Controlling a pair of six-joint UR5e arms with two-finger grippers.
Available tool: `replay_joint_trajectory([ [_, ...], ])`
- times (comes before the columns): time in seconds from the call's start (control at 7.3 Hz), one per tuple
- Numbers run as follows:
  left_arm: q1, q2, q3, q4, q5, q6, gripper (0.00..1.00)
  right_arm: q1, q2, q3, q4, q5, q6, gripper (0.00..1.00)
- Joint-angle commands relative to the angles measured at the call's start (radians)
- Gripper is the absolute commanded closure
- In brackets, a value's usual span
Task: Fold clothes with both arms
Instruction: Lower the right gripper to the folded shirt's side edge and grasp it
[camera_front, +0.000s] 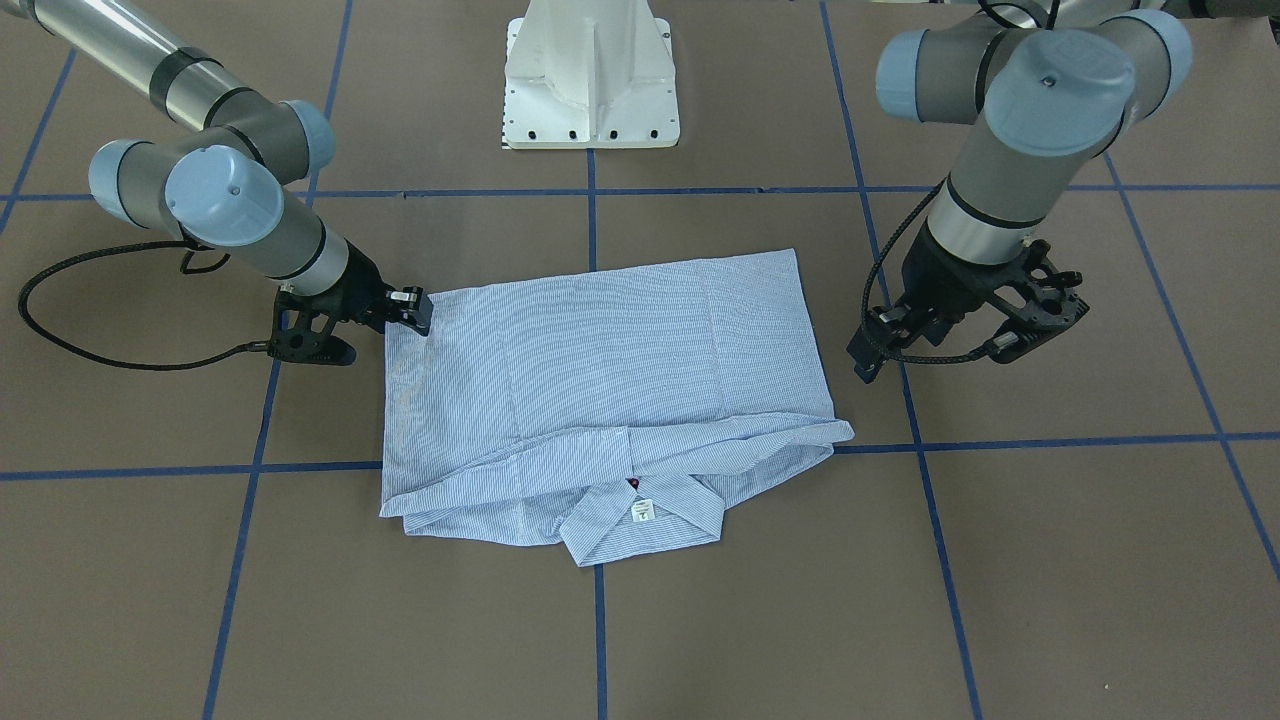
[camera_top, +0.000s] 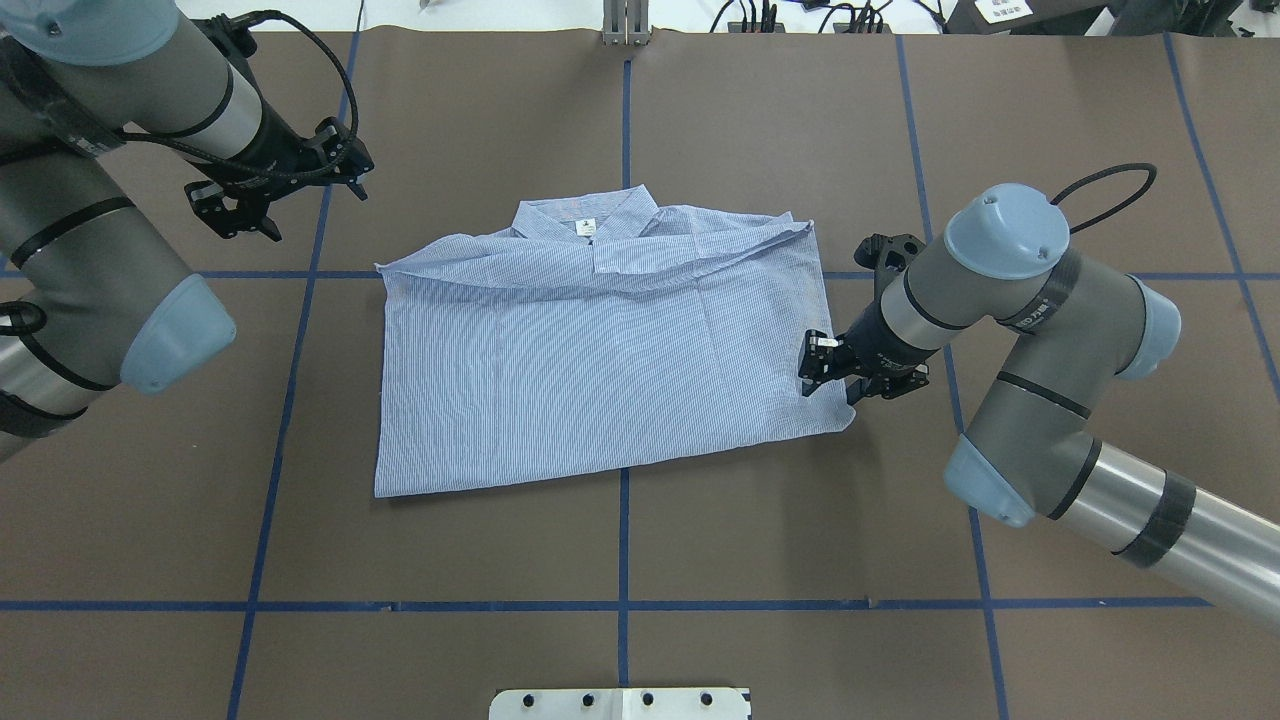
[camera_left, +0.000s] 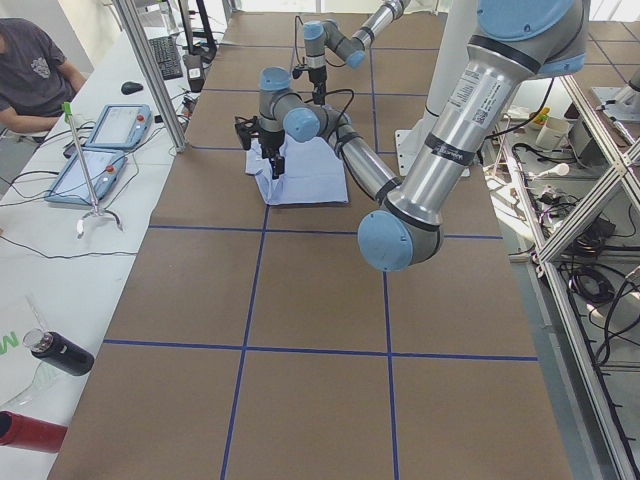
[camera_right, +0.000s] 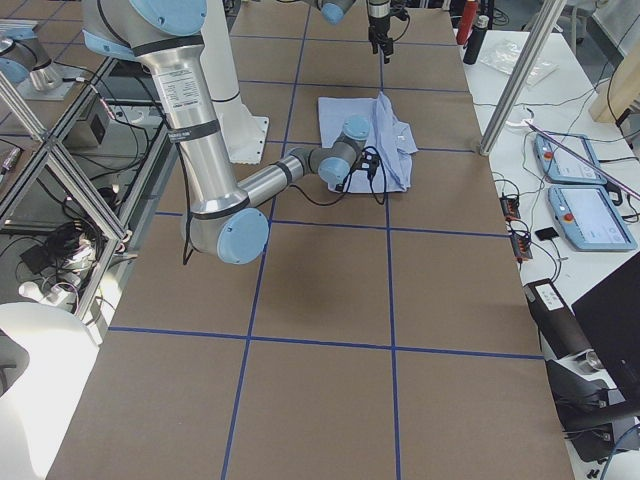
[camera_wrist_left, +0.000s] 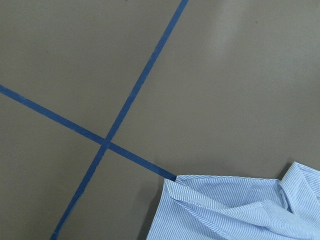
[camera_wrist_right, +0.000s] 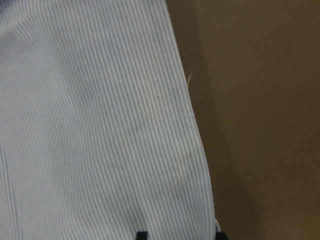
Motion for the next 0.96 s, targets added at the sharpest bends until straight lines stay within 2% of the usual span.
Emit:
replay_joint_trajectory([
  [0.0, -0.001, 0.001, 0.002, 0.000, 0.001, 0.001, 0.00, -0.006, -0.002, 0.001, 0.000, 0.003, 0.000, 1.00],
  [0.27, -0.001, 0.001, -0.001, 0.001, 0.002, 0.001, 0.00, -0.012, -0.014, 0.021, 0.001, 0.004, -0.011, 1.00],
  [0.82, -0.004, 0.004, -0.026, 0.032, 0.008, 0.001, 0.00, -0.070, -0.236, 0.266, 0.006, 0.040, -0.014, 1.00],
])
